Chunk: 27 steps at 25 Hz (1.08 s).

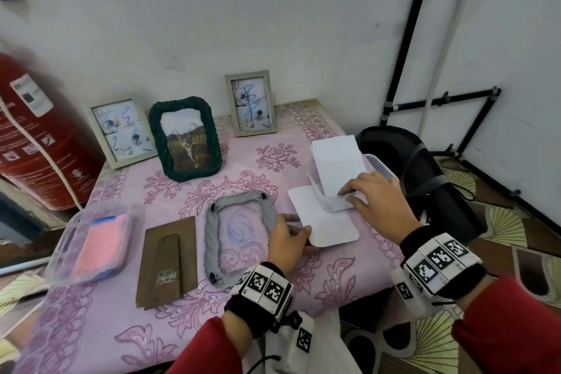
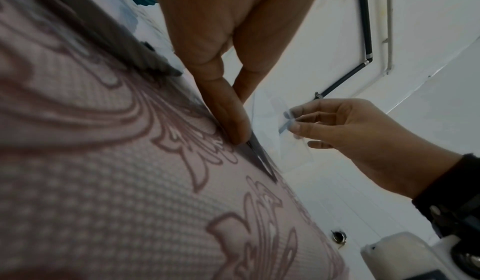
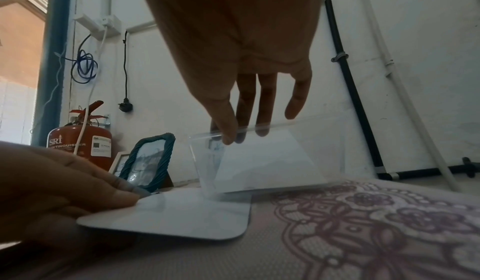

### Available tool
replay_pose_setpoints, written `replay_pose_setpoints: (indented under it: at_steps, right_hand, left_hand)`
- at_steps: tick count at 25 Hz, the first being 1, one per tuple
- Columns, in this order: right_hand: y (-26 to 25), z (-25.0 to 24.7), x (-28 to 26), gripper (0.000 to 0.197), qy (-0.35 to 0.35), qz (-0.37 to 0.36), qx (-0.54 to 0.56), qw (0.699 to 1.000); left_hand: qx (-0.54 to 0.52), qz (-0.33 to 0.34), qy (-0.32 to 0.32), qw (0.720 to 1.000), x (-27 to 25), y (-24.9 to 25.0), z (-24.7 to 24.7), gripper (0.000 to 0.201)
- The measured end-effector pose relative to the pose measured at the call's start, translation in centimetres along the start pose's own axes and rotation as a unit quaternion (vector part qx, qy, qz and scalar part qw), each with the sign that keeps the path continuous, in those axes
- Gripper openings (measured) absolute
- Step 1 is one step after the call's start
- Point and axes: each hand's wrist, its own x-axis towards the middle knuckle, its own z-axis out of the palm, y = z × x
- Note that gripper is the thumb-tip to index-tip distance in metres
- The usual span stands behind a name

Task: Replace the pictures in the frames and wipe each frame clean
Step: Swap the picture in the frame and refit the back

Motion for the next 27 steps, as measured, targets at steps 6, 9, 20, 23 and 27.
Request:
replay_pose_setpoints:
  at_steps: [6,9,20,23,27]
  right_hand:
    - [0.2,0.7,-0.1,0.016,-0.006,0.002,0.004,1.000]
    - [0.1,0.2,0.0,0.014,-0.021,0.006,0.005,1.000]
    - [2.9,-0.8,5.7,0.036,0.031,0.154,0.150,0.976]
    - [3.3,0.1,6.9,0.052,-0.005,0.180,0.144,0.973]
    - [3.9,0.8,7.4,0.052,0.057,0.198,0.185,0.961]
  left_hand:
    - [0.142,0.038,-0.007,0.989,-0.2,0.1,-0.6,0.023]
    - [0.156,0.060,-0.001,0.986,0.1,1.2,-1.0,0.015]
    - [0.225,0.257,0.057,0.938,4.8,6.3,2.0,0.027]
    - [0.267,0.216,0.031,0.939,6.8,7.0,2.7,0.042]
    - [0.248,0.207,0.017,0.946,7.9,6.8,3.0,0.047]
